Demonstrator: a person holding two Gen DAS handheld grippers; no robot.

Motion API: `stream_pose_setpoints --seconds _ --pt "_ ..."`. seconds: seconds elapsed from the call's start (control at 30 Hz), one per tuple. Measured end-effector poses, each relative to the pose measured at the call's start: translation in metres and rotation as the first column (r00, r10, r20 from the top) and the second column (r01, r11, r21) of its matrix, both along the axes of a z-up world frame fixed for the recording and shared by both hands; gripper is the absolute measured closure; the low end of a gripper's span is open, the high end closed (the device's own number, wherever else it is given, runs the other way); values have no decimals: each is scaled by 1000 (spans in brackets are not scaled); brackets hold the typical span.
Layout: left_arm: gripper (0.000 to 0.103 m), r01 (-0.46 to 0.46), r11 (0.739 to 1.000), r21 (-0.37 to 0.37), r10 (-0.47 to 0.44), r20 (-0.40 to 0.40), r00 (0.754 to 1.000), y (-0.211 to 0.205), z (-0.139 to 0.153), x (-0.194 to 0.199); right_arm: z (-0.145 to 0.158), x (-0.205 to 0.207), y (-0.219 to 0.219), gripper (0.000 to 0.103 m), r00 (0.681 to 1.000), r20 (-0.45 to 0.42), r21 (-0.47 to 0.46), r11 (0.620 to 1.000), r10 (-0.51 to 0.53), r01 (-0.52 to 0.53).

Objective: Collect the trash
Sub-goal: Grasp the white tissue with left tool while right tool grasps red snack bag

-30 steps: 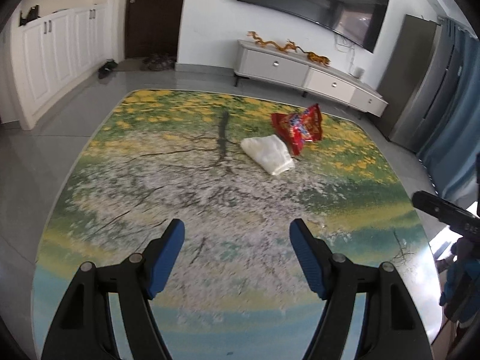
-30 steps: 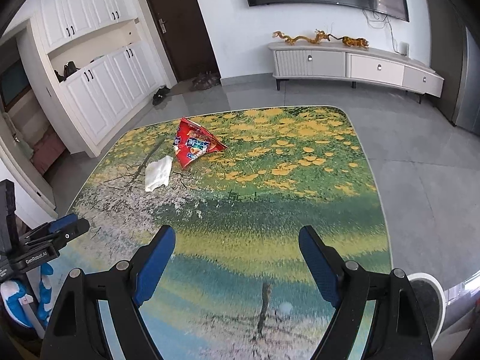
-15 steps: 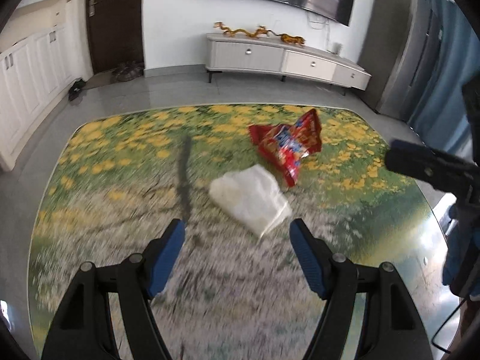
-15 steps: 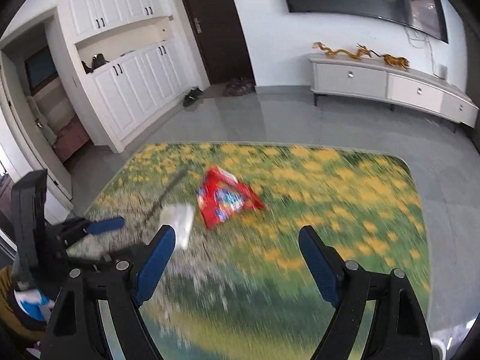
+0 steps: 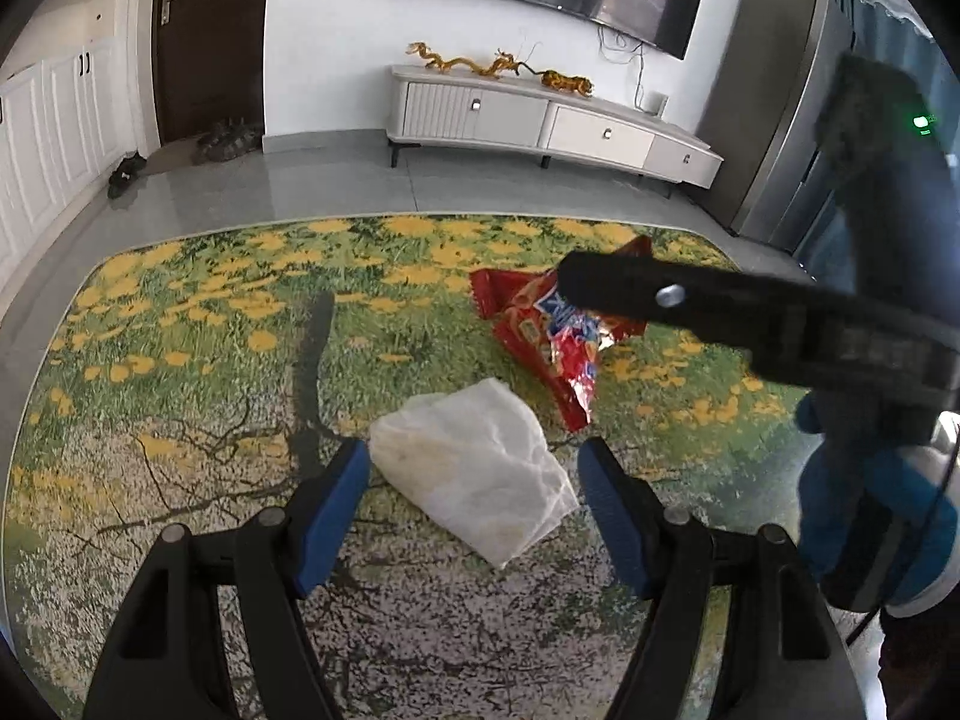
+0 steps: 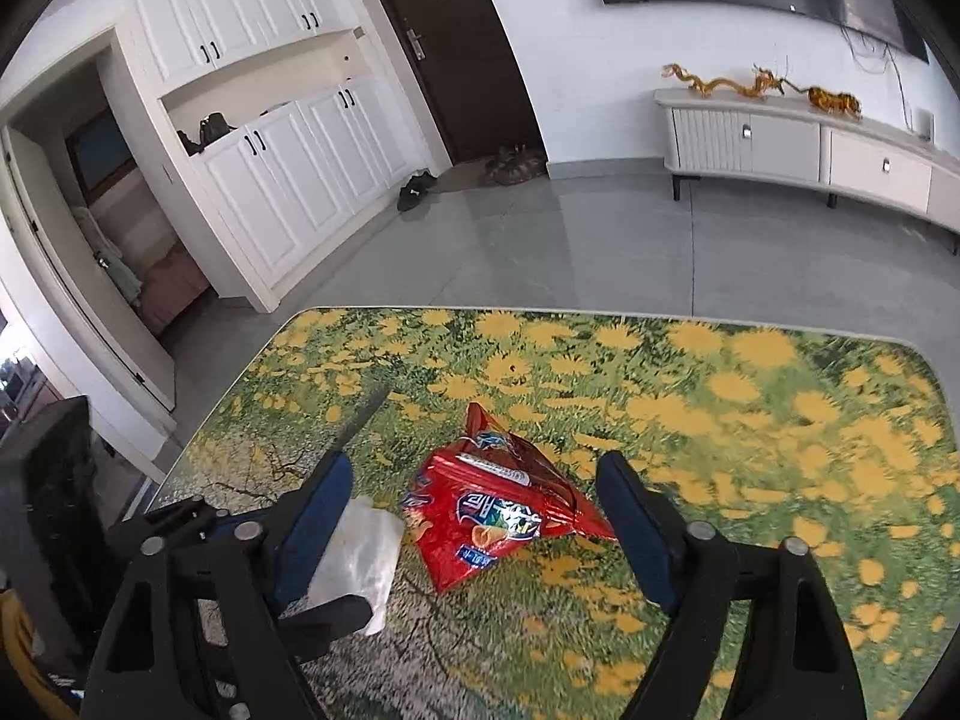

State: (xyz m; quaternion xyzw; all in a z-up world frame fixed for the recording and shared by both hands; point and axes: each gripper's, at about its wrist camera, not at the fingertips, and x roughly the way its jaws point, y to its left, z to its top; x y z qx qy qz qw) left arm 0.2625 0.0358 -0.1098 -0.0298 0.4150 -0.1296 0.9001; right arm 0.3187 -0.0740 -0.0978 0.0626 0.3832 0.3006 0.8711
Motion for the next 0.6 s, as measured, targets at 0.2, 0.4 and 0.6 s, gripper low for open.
stream_pose_setpoints --seconds 0.2,0.4,0.6 --pt "50 30 999 36 -29 -21 999 -9 -6 3 -12 5 -6 44 999 -31 25 1000 -9 10" --pt "71 27 1000 10 -27 -23 999 -6 -7 3 -11 1 -8 53 1000 -22 13 1000 -11 11" --pt "90 8 1000 -19 -9 -33 999 1 -7 3 -6 -13 -20 77 999 -26 50 998 -39 40"
